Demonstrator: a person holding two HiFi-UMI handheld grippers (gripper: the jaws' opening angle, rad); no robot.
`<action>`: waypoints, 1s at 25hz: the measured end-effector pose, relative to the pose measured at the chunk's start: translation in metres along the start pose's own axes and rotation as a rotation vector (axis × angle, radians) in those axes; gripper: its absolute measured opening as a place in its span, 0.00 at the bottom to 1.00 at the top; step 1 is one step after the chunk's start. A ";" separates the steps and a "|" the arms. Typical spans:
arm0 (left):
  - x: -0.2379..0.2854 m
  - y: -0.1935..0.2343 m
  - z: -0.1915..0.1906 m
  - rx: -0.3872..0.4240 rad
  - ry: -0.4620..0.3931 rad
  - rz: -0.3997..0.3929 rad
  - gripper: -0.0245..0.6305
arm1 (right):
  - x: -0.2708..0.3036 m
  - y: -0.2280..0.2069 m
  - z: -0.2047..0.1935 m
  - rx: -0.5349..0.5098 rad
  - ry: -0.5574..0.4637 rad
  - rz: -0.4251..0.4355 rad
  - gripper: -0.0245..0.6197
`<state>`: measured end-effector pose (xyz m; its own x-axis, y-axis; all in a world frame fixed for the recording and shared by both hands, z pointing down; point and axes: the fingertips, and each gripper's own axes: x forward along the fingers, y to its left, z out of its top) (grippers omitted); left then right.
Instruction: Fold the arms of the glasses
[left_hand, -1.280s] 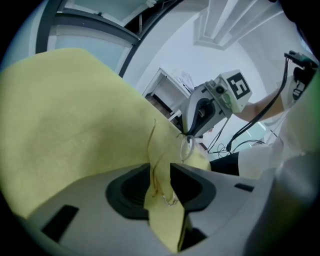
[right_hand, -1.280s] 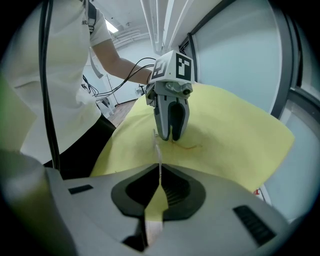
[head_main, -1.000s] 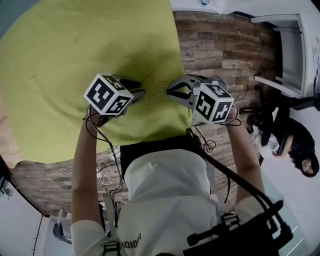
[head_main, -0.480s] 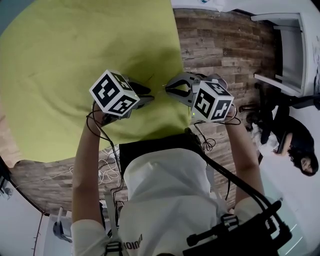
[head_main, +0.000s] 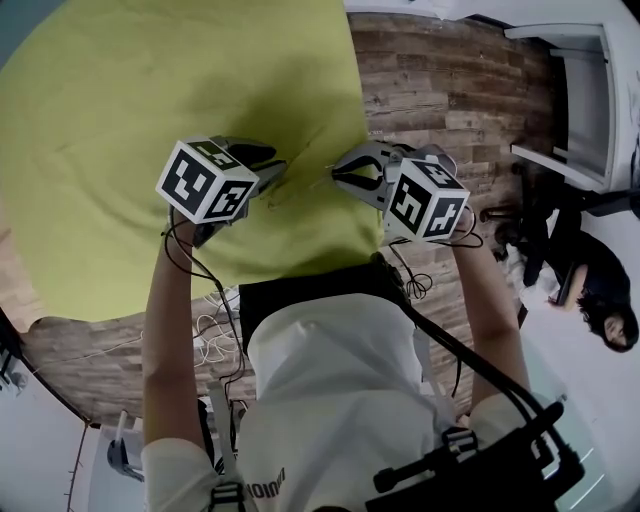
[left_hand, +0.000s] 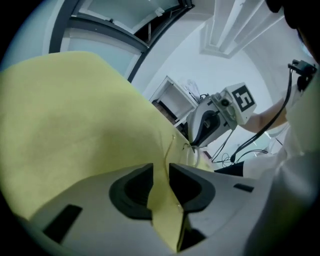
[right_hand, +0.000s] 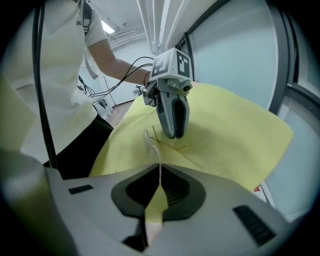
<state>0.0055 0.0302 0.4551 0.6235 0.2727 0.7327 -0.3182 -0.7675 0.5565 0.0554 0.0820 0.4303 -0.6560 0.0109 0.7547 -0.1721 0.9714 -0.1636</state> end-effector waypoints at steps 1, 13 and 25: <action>0.003 -0.001 0.000 -0.004 0.004 0.011 0.20 | -0.001 0.001 0.000 -0.002 -0.002 0.000 0.09; 0.019 -0.017 -0.005 0.015 0.091 -0.002 0.11 | 0.001 0.002 0.000 -0.002 -0.001 0.002 0.09; 0.035 -0.042 -0.011 0.028 0.134 -0.106 0.10 | 0.003 0.003 -0.004 -0.001 0.016 0.007 0.09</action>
<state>0.0322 0.0781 0.4616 0.5508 0.4268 0.7173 -0.2348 -0.7454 0.6238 0.0556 0.0858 0.4345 -0.6450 0.0215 0.7639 -0.1671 0.9714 -0.1685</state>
